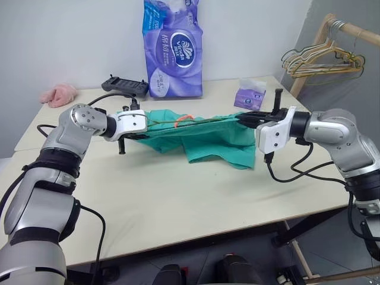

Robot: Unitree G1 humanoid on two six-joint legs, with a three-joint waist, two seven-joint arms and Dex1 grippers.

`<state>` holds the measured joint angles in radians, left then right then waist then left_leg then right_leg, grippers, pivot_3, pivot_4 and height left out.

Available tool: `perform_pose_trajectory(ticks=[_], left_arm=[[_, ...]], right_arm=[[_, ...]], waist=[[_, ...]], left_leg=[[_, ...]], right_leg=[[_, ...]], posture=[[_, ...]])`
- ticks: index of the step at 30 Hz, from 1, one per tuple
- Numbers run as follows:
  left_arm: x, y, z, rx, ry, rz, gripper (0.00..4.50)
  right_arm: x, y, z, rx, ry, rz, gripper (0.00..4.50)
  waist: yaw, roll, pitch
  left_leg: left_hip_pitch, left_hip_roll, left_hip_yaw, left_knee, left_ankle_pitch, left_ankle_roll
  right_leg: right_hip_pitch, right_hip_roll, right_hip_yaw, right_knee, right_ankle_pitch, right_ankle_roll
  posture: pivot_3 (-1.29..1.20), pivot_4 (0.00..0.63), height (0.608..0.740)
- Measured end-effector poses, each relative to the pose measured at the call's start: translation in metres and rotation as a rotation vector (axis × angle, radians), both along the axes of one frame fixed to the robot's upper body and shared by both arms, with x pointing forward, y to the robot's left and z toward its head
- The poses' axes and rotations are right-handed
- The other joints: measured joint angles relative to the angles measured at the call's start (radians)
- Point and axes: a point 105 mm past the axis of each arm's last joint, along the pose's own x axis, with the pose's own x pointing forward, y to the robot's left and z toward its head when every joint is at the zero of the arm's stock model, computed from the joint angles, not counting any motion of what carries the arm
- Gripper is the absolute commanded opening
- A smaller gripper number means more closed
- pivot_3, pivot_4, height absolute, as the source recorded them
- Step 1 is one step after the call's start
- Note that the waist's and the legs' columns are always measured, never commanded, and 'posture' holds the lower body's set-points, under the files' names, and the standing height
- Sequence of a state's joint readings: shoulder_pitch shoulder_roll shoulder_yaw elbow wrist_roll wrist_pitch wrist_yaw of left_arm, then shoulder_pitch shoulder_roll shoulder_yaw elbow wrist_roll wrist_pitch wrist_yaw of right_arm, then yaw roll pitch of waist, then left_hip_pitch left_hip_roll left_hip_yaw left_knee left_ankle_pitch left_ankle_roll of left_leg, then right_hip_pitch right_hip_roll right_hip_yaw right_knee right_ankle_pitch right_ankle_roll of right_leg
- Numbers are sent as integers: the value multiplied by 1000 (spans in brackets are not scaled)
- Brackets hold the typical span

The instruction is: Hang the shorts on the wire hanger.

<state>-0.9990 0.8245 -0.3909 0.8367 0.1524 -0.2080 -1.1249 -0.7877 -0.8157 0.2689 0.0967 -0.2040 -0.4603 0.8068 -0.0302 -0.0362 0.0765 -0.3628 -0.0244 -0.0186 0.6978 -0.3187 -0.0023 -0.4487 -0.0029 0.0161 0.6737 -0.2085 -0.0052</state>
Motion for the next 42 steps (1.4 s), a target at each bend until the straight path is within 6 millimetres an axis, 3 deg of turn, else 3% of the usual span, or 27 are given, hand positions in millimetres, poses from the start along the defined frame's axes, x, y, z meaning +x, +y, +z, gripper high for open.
perform_pose_trajectory(ticks=[5, 9, 13, 19, 26, 30, 37, 42], left_arm=[[5, 3, -5, 5, 1, 40, 0], [11, -1, -17, 6, 19, 75, 0], [19, -15, -19, -11, 15, 80, 0], [23, -32, -14, -39, 12, 46, 0], [22, -34, -9, -54, 12, 36, 0], [22, -31, -7, -54, 4, 46, 0], [22, -27, -5, -39, -7, 42, 0], [22, -29, -6, -30, -10, 34, 0]], right_arm=[[-2, 27, 25, 72, -38, 39, 16], [-6, 50, 22, 107, -3, 80, 16], [-4, 59, 13, 108, 28, 80, 16], [31, 58, -11, 88, 90, -42, 16], [56, 60, -9, 101, 67, -102, 16], [56, 61, -15, 92, 91, -91, 1057], [35, 84, -12, 94, 164, 20, 3449], [5, 88, 0, 178, 372, 76, 3449]], waist=[[-2, 0, 0], [-1, -1, -1], [-1, -2, -1], [-10, -2, -1], [-18, -2, -1], [-19, -2, -1], [-20, -2, -1], [-17, -2, -1]], left_leg=[[0, 0, -1, 0, 0, 0], [0, 0, -1, 1, 0, 0], [0, 0, -1, 1, 0, 0], [0, 0, 0, 0, 0, 0], [-1, 0, -1, 0, 0, 0], [-1, 0, 0, 0, 0, 0], [-1, 0, -1, 0, 0, 0], [-2, 0, -3, 0, 0, 0]], right_leg=[[0, 0, 0, 0, 0, 0], [0, 0, -1, 0, 0, 0], [0, -1, -1, 0, 0, 0], [-1, -1, 0, 1, 0, 0], [-1, -1, 0, 1, 0, 0], [-1, -1, 0, 1, 0, 0], [-1, -1, -1, 1, 0, 0], [-1, -1, -2, 1, 0, 0]], posture=[[-63, 10, 740], [-82, 16, 740], [-82, 18, 740], [-66, 19, 740], [-40, 16, 740], [-35, 21, 740], [-48, 28, 740], [-52, 36, 740]])
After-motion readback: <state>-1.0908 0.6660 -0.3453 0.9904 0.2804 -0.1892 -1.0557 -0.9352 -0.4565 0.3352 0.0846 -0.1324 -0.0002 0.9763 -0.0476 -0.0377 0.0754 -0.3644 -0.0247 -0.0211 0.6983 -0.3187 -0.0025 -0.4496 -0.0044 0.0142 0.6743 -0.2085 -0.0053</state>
